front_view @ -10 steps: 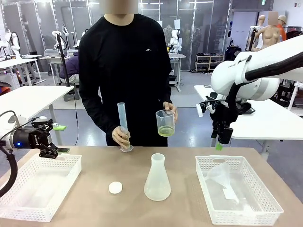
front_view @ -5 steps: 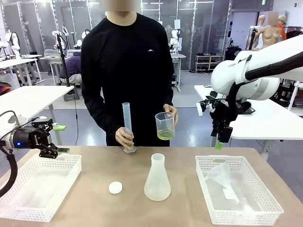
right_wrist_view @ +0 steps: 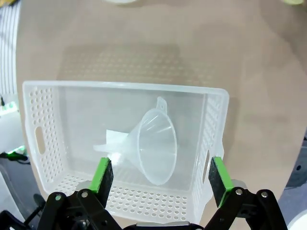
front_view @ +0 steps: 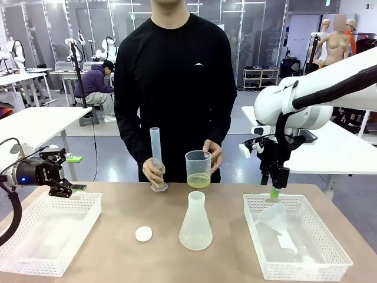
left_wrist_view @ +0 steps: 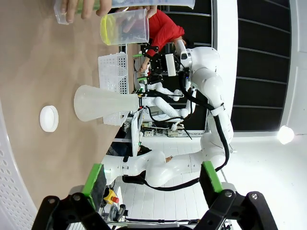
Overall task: Prepare the solutions needed for the experiment.
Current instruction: Pick up the Plastic Funnel and insert it into the Big flask.
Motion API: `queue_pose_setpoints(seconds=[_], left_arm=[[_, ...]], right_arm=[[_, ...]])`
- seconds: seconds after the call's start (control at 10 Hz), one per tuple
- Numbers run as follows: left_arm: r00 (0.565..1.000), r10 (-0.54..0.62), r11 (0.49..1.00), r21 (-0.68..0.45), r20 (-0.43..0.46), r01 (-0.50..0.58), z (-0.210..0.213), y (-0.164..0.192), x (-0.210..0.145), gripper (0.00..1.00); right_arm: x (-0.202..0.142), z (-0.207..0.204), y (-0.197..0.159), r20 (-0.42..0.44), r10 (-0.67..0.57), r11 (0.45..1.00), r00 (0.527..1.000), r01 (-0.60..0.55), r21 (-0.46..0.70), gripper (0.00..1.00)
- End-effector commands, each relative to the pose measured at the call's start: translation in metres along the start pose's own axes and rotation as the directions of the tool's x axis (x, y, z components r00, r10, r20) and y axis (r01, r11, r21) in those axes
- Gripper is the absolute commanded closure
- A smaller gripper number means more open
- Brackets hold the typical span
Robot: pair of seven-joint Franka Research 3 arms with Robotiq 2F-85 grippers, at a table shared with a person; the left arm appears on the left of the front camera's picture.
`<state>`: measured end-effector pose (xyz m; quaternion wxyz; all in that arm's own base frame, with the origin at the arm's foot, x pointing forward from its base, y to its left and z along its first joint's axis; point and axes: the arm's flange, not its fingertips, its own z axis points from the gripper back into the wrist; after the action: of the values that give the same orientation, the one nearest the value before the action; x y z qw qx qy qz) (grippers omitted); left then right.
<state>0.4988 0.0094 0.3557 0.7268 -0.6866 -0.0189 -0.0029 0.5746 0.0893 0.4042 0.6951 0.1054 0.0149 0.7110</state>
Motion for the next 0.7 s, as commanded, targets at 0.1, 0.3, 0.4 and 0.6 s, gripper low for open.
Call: queue_pose_setpoints(seconds=[0.1, 0.3, 0.4, 0.6], left_arm=[[1.000, 0.008, 1.000, -0.007, -0.010, -0.008, 0.000, -0.002, 0.000, 0.00], [1.000, 0.008, 1.000, -0.007, -0.010, -0.008, 0.000, -0.002, 0.000, 0.00], [1.000, 0.008, 1.000, -0.007, -0.010, -0.008, 0.000, -0.002, 0.000, 0.00], [1.000, 0.008, 1.000, -0.007, -0.010, -0.008, 0.000, -0.002, 0.000, 0.00]], right_arm=[[0.000, -0.003, -0.007, -0.073, 0.099, 0.994, 0.992, -0.095, 0.059, 0.00], [0.000, -0.014, -0.003, -0.103, 0.118, 0.989, 0.988, -0.108, 0.102, 0.00], [-0.001, -0.021, 0.000, -0.107, 0.129, 0.986, 0.986, -0.116, 0.119, 0.00], [-0.002, -0.034, 0.006, -0.097, 0.133, 0.983, 0.986, -0.118, 0.142, 0.00]])
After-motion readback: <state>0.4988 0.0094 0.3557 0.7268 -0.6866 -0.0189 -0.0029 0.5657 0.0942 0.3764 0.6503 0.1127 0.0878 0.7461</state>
